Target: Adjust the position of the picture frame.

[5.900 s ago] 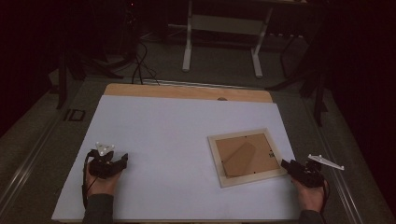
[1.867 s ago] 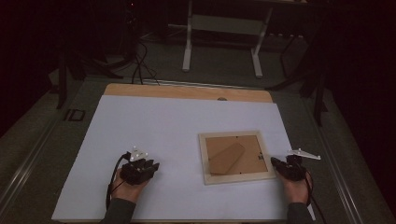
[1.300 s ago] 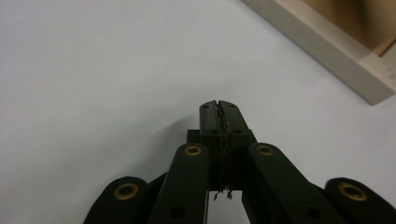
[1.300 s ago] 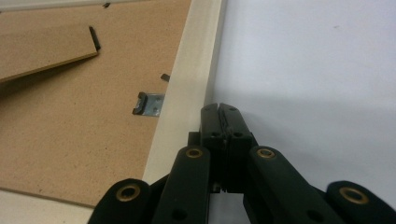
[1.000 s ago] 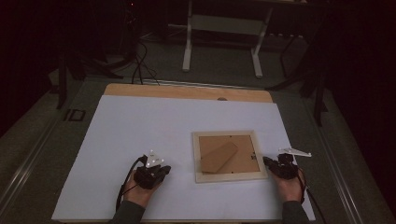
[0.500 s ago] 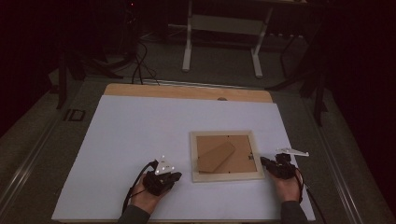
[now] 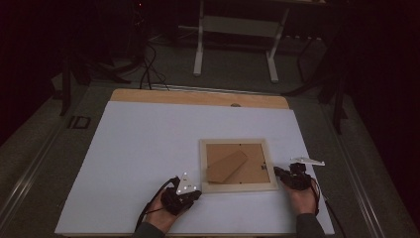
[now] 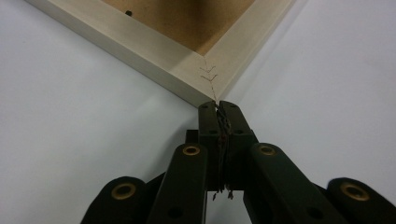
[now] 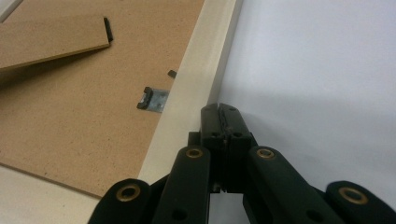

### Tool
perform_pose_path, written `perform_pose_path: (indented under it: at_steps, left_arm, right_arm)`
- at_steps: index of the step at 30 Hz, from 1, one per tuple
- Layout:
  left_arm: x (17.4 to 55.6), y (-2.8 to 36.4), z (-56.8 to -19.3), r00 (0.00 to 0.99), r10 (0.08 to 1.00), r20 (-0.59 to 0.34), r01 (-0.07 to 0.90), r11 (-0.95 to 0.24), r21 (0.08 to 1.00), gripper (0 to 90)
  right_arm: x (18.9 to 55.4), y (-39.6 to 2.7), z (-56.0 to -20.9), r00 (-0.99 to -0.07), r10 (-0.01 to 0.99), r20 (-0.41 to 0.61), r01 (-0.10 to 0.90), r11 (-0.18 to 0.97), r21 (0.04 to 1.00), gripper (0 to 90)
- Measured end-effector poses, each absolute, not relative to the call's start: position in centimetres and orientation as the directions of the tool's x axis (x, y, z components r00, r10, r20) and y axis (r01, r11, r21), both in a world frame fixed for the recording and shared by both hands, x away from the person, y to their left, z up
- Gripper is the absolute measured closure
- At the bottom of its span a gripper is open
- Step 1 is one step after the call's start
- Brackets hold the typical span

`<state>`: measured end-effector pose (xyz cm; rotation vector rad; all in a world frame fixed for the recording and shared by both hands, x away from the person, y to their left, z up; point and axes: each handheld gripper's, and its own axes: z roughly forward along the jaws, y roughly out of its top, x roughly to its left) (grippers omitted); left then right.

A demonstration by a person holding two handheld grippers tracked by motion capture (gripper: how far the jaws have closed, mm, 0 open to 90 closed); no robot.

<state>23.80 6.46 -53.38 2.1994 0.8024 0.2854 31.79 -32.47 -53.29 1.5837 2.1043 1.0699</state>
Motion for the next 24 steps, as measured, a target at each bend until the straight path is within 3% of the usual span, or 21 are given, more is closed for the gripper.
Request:
perform_pose_path:
  at_steps: [24]
  left_arm:
    - [24.5,8.9,-53.2,0.717,0.695,-0.053,0.506,-0.466,0.726,87.9]
  right_arm:
    - [33.7,-28.3,-53.3,-0.416,0.885,0.207,0.689,0.159,0.707,89.7]
